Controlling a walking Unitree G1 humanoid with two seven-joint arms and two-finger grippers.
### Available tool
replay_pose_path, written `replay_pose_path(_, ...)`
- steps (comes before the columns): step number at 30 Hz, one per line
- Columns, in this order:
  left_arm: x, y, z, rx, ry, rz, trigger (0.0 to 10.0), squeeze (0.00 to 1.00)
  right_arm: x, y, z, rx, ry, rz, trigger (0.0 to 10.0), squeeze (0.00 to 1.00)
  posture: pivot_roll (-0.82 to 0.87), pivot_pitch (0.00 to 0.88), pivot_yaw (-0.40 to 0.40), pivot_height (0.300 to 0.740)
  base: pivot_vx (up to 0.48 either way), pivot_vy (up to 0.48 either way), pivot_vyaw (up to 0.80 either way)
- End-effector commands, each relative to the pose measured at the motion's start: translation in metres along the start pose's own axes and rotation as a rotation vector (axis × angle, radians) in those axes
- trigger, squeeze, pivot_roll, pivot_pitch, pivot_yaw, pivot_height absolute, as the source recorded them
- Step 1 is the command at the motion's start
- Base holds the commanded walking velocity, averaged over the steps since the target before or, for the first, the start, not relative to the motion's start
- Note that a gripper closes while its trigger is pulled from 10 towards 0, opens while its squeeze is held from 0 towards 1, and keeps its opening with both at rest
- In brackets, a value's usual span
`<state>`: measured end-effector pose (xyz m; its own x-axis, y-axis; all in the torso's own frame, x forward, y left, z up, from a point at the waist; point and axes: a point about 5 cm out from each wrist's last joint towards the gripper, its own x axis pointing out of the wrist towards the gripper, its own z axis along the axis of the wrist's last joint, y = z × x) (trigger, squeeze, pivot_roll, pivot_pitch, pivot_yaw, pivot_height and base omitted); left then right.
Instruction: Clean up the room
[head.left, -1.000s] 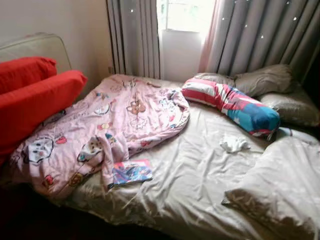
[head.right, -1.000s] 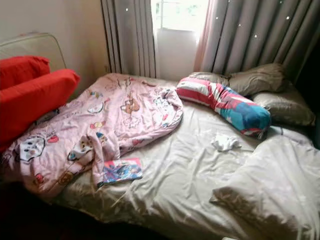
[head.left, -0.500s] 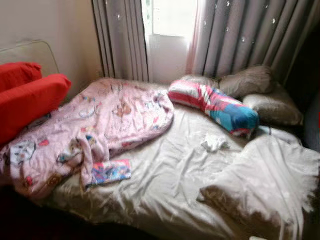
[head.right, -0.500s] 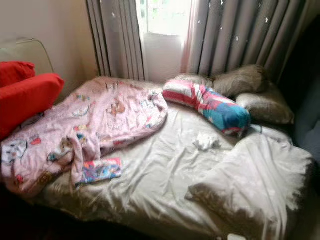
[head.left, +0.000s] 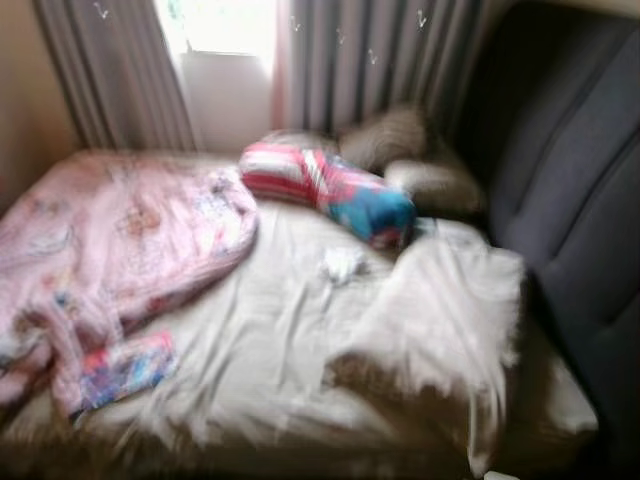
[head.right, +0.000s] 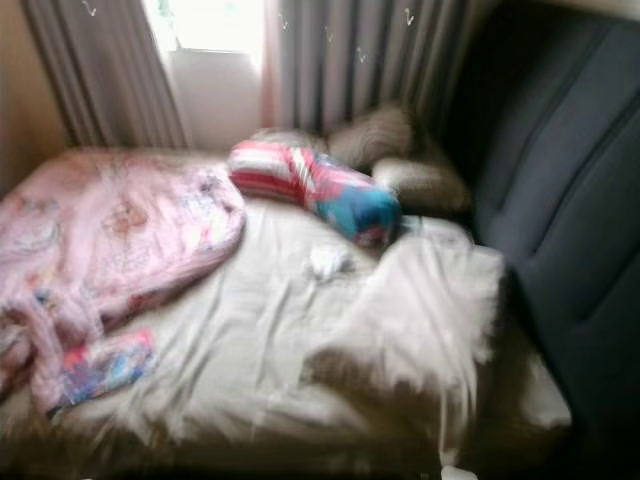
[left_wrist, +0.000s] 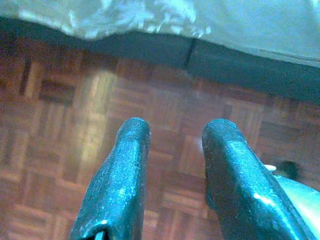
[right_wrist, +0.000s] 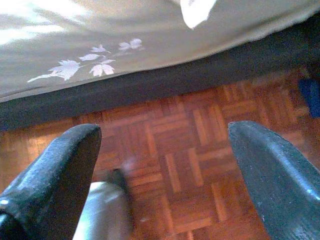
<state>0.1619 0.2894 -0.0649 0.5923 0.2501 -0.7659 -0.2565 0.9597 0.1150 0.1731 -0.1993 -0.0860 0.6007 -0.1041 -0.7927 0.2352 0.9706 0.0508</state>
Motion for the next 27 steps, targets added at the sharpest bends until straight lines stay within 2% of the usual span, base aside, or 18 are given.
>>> replay_pose_path(1, -0.001, 0.0006, -0.0054, 0.001, 0.025, -0.002, 10.0, 0.0, -0.0005, -0.0028, -0.0012, 0.008, 0.001, -0.008, 10.0, 0.0, 0.03, 0.0, -0.014, 0.74, 0.0, 0.0, 0.0)
replay_pose_path(13, -0.0008, -0.0007, -0.0053, 0.01, 0.026, -0.01, 10.0, 0.0, -0.0001, -0.001, 0.0008, 0.004, -0.008, 0.002, 10.0, 0.0, 0.03, 0.0, -0.019, 0.74, 0.0, 0.0, 0.0)
replay_pose_path(27, -0.0013, -0.0015, -0.0083, 0.002, 0.034, -0.005, 10.0, 0.0, 0.0005, 0.0014, 0.0021, -0.031, -0.004, 0.017, 10.0, 0.0, 0.04, 0.0, -0.03, 0.74, 0.307, 0.0, 0.0)
